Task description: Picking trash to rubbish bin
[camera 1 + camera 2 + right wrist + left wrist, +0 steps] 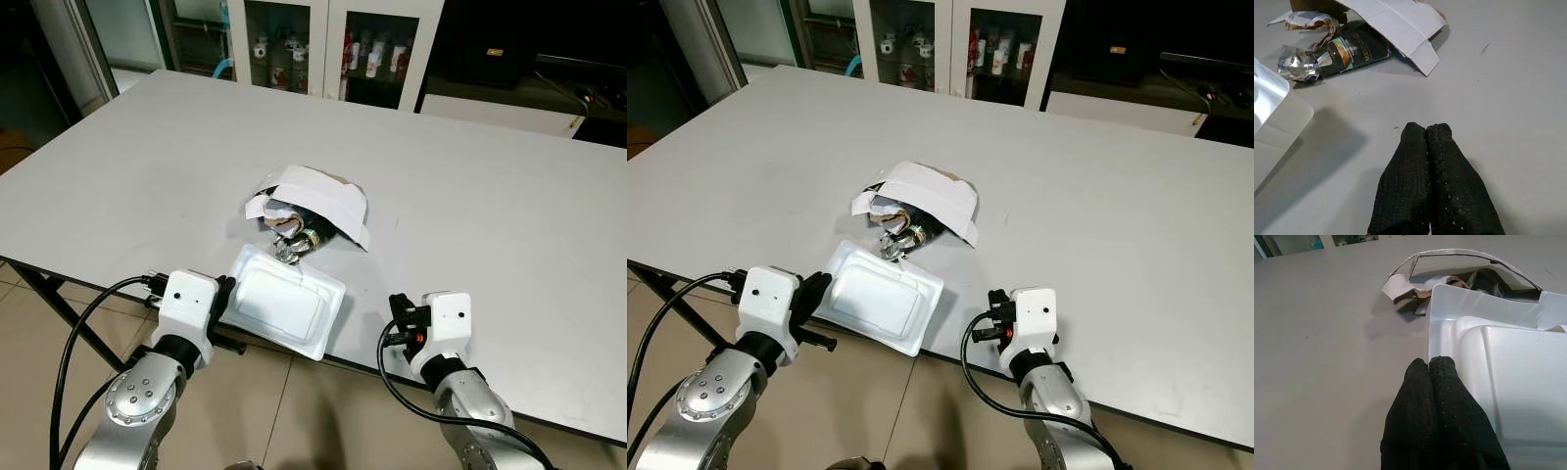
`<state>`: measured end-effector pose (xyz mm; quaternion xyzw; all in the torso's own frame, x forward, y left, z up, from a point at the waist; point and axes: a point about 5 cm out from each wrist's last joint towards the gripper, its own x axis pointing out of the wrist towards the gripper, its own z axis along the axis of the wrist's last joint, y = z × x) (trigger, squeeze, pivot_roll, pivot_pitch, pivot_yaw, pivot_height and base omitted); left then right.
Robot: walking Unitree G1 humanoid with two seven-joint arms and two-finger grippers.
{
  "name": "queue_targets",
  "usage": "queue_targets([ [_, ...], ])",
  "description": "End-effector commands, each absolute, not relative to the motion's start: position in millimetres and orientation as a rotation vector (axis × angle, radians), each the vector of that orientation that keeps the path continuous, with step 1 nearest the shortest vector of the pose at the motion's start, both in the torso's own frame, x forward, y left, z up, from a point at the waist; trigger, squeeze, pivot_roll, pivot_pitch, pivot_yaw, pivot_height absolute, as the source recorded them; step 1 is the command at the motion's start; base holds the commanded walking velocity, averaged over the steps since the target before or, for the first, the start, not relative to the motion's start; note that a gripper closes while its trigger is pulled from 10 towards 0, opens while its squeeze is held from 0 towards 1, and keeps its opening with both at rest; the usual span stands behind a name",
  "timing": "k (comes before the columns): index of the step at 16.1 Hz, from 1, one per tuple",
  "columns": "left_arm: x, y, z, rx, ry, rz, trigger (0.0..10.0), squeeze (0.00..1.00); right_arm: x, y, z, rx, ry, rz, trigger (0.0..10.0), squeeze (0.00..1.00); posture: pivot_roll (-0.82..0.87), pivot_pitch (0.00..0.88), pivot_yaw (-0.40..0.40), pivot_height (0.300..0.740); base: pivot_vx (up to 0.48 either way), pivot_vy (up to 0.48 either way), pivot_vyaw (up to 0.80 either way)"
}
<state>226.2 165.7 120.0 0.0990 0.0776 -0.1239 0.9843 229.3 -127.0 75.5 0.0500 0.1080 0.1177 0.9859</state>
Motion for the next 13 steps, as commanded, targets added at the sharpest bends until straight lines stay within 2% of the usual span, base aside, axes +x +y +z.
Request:
queue_targets([
  [1, 224.4, 164.8, 120.9, 0.208, 0.147, -0.249, 10.0, 0.0, 229.9, -126.2, 79.7, 0.097, 0.209, 0.246, 10.0, 0.0, 0.06, 0.059, -0.013, 0.74, 0.0, 0.0, 0.0],
  [4, 222.9, 163.8, 119.8, 0.209, 0.15, -0.258, 10.0, 0.0, 230.1, -126.9, 78.8, 0.094, 0.218, 0.245, 10.0, 0.0, 0.06, 0.06, -0.013, 0.74, 0.0, 0.0, 0.0],
  [13, 223.9, 165.5, 119.7, 0.222, 0.153, -0.264, 10.0, 0.0, 230.7, -128.1, 76.6, 0.09, 0.235, 0.234, 10.0, 0.0, 0.06, 0.057, -0.008, 0.74, -0.261, 0.0, 0.0],
])
